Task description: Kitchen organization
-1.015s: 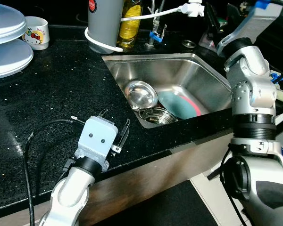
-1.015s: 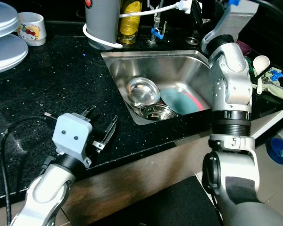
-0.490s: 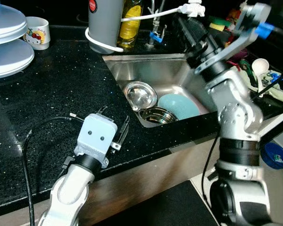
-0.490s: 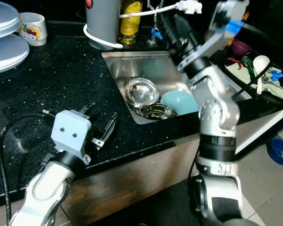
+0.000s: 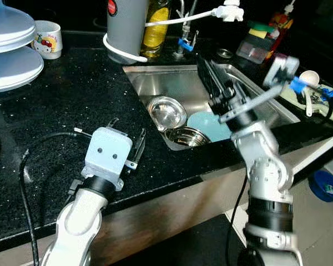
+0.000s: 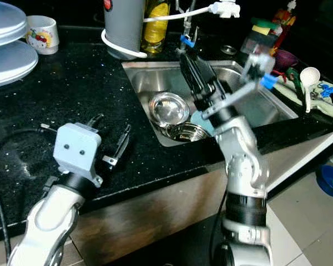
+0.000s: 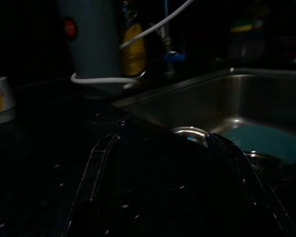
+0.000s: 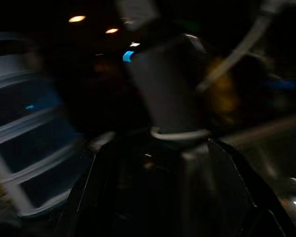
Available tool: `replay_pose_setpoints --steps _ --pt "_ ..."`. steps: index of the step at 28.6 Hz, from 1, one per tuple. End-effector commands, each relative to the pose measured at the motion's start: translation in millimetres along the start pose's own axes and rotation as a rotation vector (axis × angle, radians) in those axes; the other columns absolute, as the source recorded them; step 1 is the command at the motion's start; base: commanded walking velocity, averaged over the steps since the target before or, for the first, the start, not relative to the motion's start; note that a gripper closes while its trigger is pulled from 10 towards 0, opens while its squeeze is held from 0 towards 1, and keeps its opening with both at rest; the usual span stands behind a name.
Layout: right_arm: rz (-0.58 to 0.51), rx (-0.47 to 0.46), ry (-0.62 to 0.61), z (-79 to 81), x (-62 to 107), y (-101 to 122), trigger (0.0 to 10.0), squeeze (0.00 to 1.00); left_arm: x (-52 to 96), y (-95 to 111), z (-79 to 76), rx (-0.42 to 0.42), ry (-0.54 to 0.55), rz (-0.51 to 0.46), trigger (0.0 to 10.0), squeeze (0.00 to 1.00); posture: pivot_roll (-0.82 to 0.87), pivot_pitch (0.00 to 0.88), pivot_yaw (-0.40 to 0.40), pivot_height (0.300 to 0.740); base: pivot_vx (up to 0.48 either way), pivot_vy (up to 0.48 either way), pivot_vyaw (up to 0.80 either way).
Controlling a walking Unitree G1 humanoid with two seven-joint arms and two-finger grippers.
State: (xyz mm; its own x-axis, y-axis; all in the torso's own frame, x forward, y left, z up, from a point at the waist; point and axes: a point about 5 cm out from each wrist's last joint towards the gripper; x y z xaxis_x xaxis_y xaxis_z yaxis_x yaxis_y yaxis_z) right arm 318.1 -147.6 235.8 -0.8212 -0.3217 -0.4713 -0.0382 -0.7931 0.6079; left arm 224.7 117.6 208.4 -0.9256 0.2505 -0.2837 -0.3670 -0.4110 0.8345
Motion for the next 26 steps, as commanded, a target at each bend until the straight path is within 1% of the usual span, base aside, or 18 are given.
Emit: replay_pose_setpoints --steps 1,2,4,5,8,11,15,17,18,19,22,26 --pt "-0.073 -0.001 -0.046 -3.5 12.5 9.1 10.0 0.0 -0.7 -4.4 -0.5 -0.028 0.007 0.03 10.0 0.0 0.13 0.044 -0.203 0.74 0.0 0.0 0.0" --pt "-0.073 -0.001 -0.046 -3.5 12.5 9.1 10.0 0.0 -0.7 -4.4 -0.5 -0.028 0.007 0.03 10.0 0.0 0.13 0.044 -0.203 0.74 0.0 0.0 0.0" --pt "-0.084 -0.015 -0.071 -6.3 20.7 7.4 10.0 0.0 -1.4 -4.7 0.2 -0.038 0.014 0.033 10.0 0.0 0.13 0.045 -0.2 0.74 0.0 0.0 0.0" --pt "-0.084 -0.015 -0.071 -6.3 20.7 7.4 10.0 0.0 -1.4 -4.7 0.2 -0.038 0.014 0.033 10.0 0.0 0.13 0.045 -0.2 0.74 0.0 0.0 0.0" --pt "-0.103 -0.037 -0.101 -9.5 31.9 5.7 10.0 0.0 -3.0 -4.2 2.2 -0.037 0.014 0.029 10.0 0.0 0.13 0.044 -0.195 0.74 0.0 0.0 0.0" --pt "-0.103 -0.039 -0.105 -8.9 34.2 4.0 10.0 0.0 -4.4 -3.4 3.6 -0.035 0.016 0.026 10.0 0.0 0.13 0.05 -0.192 0.74 0.0 0.0 0.0" --pt "-0.063 0.01 -0.151 -9.8 42.9 -6.5 10.0 0.0 -8.4 -0.2 7.2 -0.007 0.028 0.015 10.0 0.0 0.13 0.061 -0.187 0.74 0.0 0.0 0.0" --pt "-0.063 0.01 -0.151 -9.8 42.9 -6.5 10.0 0.0 -8.4 -0.2 7.2 -0.007 0.028 0.015 10.0 0.0 0.13 0.061 -0.187 0.74 0.0 0.0 0.0" --pt "-0.036 0.045 -0.175 -10.4 46.6 -13.0 10.0 0.0 -10.9 -0.1 8.1 0.017 0.027 0.011 10.0 0.0 0.13 0.062 -0.188 0.74 0.0 0.0 0.0" --pt "-0.027 0.055 -0.183 -10.4 48.0 -15.2 10.0 0.0 -12.1 0.1 8.6 0.026 0.026 0.008 10.0 0.0 0.13 0.062 -0.188 0.74 0.0 0.0 0.0" --pt "0.009 0.1 -0.19 -6.9 50.9 -23.7 10.0 0.0 -15.3 0.0 10.1 0.034 0.03 0.003 10.0 0.0 0.13 0.059 -0.184 0.74 0.0 0.0 0.0" --pt "0.036 0.095 -0.19 -1.5 52.2 -34.8 10.0 0.0 -16.5 -0.5 8.7 0.03 0.021 0.003 10.0 0.0 0.13 0.062 -0.175 0.74 0.0 0.0 0.0"
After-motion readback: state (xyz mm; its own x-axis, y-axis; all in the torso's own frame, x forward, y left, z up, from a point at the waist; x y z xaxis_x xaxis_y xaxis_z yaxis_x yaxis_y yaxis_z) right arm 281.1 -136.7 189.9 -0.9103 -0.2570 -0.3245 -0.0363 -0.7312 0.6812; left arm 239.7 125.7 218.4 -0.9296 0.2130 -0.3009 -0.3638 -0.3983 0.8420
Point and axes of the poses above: a point about 5 cm out from each wrist's last joint towards the gripper, its own x axis pointing back from the gripper into the wrist, its own y axis along the axis of the wrist's last joint, z = x × y, and after that the axes turned 12 degrees about -x, right-handed
